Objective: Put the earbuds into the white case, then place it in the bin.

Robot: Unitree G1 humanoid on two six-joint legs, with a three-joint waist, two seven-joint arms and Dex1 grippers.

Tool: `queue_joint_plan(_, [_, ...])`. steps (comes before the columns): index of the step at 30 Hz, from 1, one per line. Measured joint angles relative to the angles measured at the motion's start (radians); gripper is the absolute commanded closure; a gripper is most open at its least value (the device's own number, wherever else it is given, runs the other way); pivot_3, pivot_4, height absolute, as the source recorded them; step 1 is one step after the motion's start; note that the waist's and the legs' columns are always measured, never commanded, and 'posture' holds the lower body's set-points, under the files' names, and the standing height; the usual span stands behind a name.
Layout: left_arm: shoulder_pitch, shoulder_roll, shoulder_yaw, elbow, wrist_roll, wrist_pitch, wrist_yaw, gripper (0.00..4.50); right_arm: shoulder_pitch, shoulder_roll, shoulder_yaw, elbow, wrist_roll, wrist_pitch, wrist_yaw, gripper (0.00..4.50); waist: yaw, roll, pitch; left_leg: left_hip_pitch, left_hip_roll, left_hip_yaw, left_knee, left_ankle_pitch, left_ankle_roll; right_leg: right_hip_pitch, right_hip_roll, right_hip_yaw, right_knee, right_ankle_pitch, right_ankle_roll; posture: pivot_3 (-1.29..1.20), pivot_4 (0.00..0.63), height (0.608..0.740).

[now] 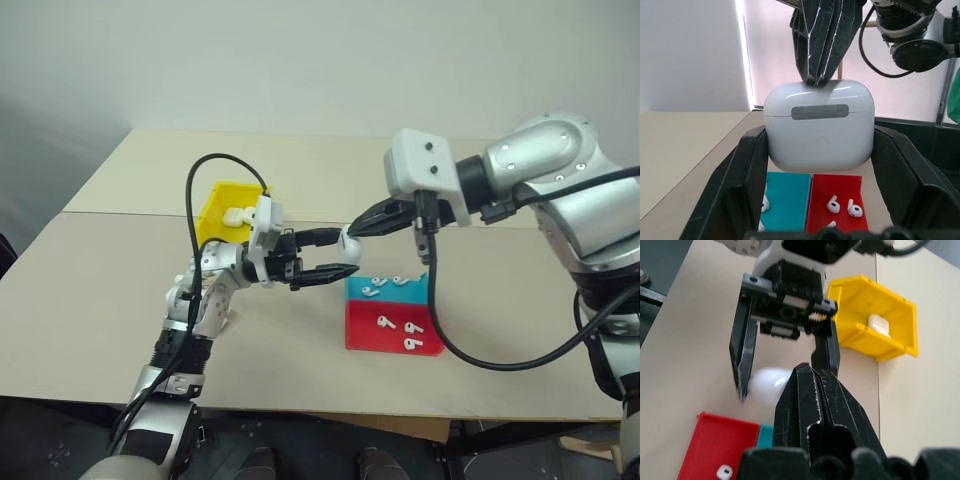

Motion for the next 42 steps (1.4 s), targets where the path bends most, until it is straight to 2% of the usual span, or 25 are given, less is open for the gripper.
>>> queue_joint_plan(2, [0.007, -0.002, 0.026, -0.041, -0.001, -0.006, 0.045, 1.71, 0.007, 0.039, -0.055, 0.008, 0.018, 0.045, -0.052, 4.47, -0.006, 0.0, 0.0, 0.0, 0.0, 0.0, 0.0, 0.0, 0.0, 0.0, 0.0, 0.0, 0.001, 0.0, 0.0, 0.0, 0.15, 0.74])
queue_joint_plan(5, [0.02, -0.035, 0.067, -0.135, 0.01, -0.008, 0.212, 1.71, 0.013, 0.139, -0.261, 0.04, 0.14, 0.186, -0.2, 4.47, 0.0, 0.0, 0.0, 0.0, 0.0, -0.001, 0.0, 0.0, 0.0, 0.001, 0.0, 0.0, 0.001, 0.0, 0.0, 0.0, 0.15, 0.74])
queue_joint_plan(7, [0.03, -0.047, 0.11, -0.192, 0.036, 0.002, 0.362, 1.71, 0.065, 0.142, -0.403, 0.011, 0.221, 0.256, -0.266, 4.47, 0.013, 0.0, 0.0, 0.0, 0.0, -0.002, 0.0, 0.0, 0.0, 0.002, -0.001, -0.002, -0.001, 0.0, 0.0, 0.0, 0.15, 0.74])
queue_joint_plan(9, [0.03, -0.048, 0.161, -0.232, 0.089, 0.052, 0.547, 1.71, 0.196, 0.123, -0.504, -0.065, 0.263, 0.295, -0.31, 4.47, 0.029, -0.001, -0.001, 0.0, 0.0, -0.003, 0.0, 0.0, 0.001, 0.003, -0.002, -0.003, -0.002, 0.0, 0.0, 0.0, 0.15, 0.74])
queue_joint_plan(12, [0.014, -0.038, 0.231, -0.249, 0.212, 0.164, 0.835, 1.71, 0.41, 0.124, -0.546, -0.183, 0.297, 0.352, -0.38, 4.47, 0.031, -0.001, -0.001, 0.0, -0.002, -0.002, 0.001, 0.0, 0.001, 0.002, -0.002, -0.001, 0.0, 0.001, 0.001, 0.0, 0.15, 0.74])
queue_joint_plan(14, [-0.015, -0.042, 0.245, -0.228, 0.291, 0.245, 1.004, 1.71, 0.48, 0.148, -0.552, -0.258, 0.331, 0.386, -0.441, 4.47, 0.027, -0.001, -0.001, 0.001, -0.002, -0.002, 0.001, 0.0, 0.0, 0.002, -0.002, -0.001, 0.0, 0.001, 0.002, 0.0, 0.15, 0.74])
queue_joint_plan(18, [-0.072, -0.036, 0.235, -0.113, 0.365, 0.337, 1.126, 1.71, 0.513, 0.185, -0.55, -0.359, 0.367, 0.396, -0.532, 4.47, 0.021, -0.001, -0.001, 0.002, -0.002, -0.002, 0.001, 0.0, 0.0, 0.003, -0.001, -0.001, 0.0, 0.001, 0.002, 0.0, 0.15, 0.74])
queue_joint_plan(25, [-0.177, -0.039, 0.156, 0.257, 0.443, 0.337, 1.159, 1.71, 0.522, 0.185, -0.499, -0.392, 0.37, 0.397, -0.599, 4.47, 0.025, -0.001, -0.001, -0.001, -0.002, -0.002, 0.001, 0.0, 0.0, 0.001, -0.001, -0.001, -0.002, 0.001, 0.002, 0.0, 0.15, 0.74])
queue_joint_plan(30, [-0.216, -0.039, 0.138, 0.337, 0.466, 0.337, 1.156, 0.05, 0.523, 0.178, -0.492, -0.397, 0.39, 0.397, -0.614, 4.5, 0.023, -0.001, -0.001, -0.003, -0.002, -0.002, 0.0, 0.0, 0.0, 0.0, -0.002, -0.001, -0.003, 0.001, 0.002, 0.0, 0.15, 0.74])
queue_joint_plan(31, [-0.216, -0.037, 0.138, 0.332, 0.465, 0.333, 1.145, 0.02, 0.528, 0.177, -0.492, -0.399, 0.394, 0.397, -0.618, 4.5, 0.023, -0.001, -0.001, -0.003, -0.002, -0.002, 0.0, 0.0, 0.0, 0.0, -0.002, -0.001, -0.002, 0.001, 0.002, 0.0, 0.15, 0.74])
queue_joint_plan(36, [-0.117, 0.053, 0.17, 0.083, 0.377, 0.326, 0.984, 0.02, 0.592, 0.174, -0.494, -0.409, 0.399, 0.384, -0.629, 4.5, 0.013, -0.001, -0.001, -0.003, -0.002, -0.002, 0.0, 0.0, 0.0, 0.0, -0.001, -0.001, -0.002, 0.001, 0.002, 0.0, 0.15, 0.74])
queue_joint_plan(42, [0.132, 0.288, 0.263, -0.254, 0.118, 0.388, 0.592, 0.02, 0.713, 0.176, -0.517, -0.414, 0.362, 0.244, -0.617, 4.5, 0.002, -0.001, -0.001, -0.002, -0.002, -0.001, 0.0, 0.0, -0.001, 0.001, -0.002, -0.001, -0.001, 0.001, 0.002, 0.0, 0.15, 0.74])
